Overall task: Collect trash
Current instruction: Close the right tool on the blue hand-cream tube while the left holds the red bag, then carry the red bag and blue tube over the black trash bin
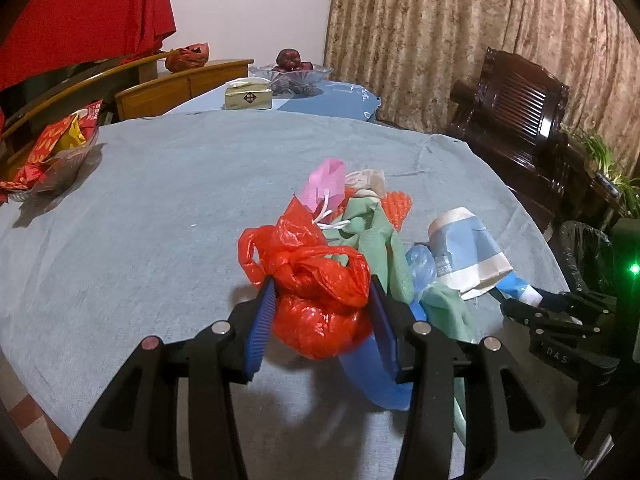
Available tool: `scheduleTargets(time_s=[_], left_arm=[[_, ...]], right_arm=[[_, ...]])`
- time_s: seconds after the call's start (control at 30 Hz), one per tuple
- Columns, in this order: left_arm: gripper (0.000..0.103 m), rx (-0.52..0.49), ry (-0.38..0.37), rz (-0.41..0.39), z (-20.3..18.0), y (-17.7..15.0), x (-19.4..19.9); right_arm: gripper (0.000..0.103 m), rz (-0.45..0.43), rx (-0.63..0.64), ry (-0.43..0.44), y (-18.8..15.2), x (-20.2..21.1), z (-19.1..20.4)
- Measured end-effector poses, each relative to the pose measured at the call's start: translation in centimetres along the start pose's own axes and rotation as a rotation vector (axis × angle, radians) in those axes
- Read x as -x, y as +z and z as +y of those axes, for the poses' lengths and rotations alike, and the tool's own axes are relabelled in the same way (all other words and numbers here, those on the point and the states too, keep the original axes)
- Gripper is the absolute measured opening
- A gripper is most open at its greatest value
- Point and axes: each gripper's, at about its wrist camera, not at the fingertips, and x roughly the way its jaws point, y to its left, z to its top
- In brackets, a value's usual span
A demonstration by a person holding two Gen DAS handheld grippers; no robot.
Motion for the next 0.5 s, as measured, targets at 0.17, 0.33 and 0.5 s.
scheduleTargets(time_s=[0.17, 0.33, 0.5], left_arm=[[0.044, -0.014, -0.001, -0.009, -0.6, 0.0, 0.7], [0.044, -0.027, -0.012, -0.023, -1.7, 0.2, 1.9], [0.044, -0.047, -0.037, -0.047, -3.4, 0.8, 3.4]], right_arm=[[0.029, -0.020, -0.019, 0.029, 0.1, 1.7, -0.3], [0.029, -0.071, -0.027, 0.034, 0.6, 4.3, -1.1], [0.029, -0.117, -0.037, 0.041, 1.2, 7.0, -1.8]])
